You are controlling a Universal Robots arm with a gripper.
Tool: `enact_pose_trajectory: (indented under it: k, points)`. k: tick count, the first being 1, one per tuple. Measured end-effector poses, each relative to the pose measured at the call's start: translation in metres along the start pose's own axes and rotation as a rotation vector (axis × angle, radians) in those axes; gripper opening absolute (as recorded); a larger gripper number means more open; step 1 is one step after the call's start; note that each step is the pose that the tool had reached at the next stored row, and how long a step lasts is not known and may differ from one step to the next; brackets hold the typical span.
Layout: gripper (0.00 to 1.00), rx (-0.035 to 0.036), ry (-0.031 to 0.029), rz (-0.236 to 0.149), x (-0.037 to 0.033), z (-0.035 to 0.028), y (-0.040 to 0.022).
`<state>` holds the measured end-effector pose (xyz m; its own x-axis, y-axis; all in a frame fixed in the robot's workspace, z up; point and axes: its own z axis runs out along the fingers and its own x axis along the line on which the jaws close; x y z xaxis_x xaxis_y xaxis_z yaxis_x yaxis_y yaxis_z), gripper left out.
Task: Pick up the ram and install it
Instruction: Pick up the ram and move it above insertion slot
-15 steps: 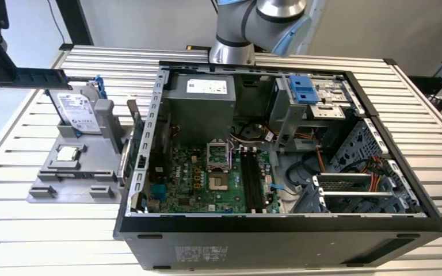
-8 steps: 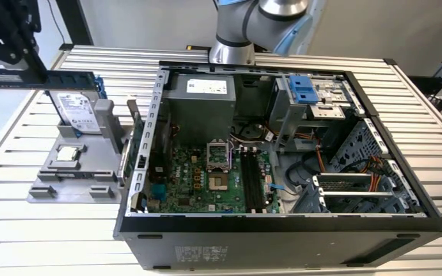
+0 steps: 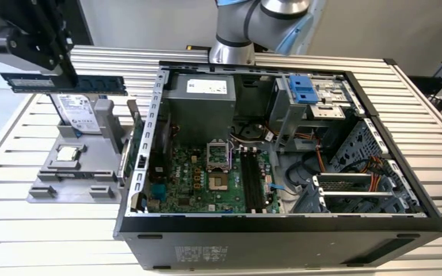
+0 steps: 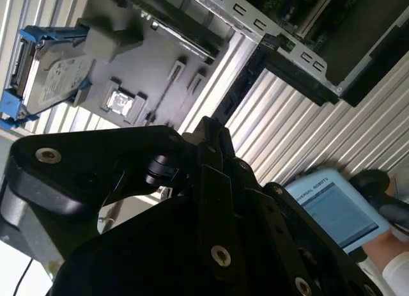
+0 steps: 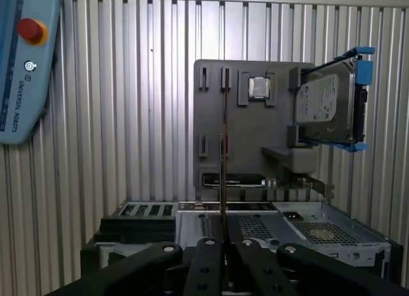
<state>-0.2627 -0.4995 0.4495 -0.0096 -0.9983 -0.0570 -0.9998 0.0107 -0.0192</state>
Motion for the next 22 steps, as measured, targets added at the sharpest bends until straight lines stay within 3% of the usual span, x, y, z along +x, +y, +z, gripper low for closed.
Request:
enact_pose_trajectory:
  k: [8,19,20,22]
  points:
    - [0.00,-0.0003,0.0017,-0.004,0.0001,0.0081,-0.0352]
    - [0.00,-0.0007,0.0022,-0.013,0.0001,0.0164,-0.0778]
    - [0.00,-0.0009,0.0023,-0.015,0.0001,0.0177,-0.0851]
    - [0.00,-0.0009,0.0022,-0.016,0.0001,0.0191,-0.0923]
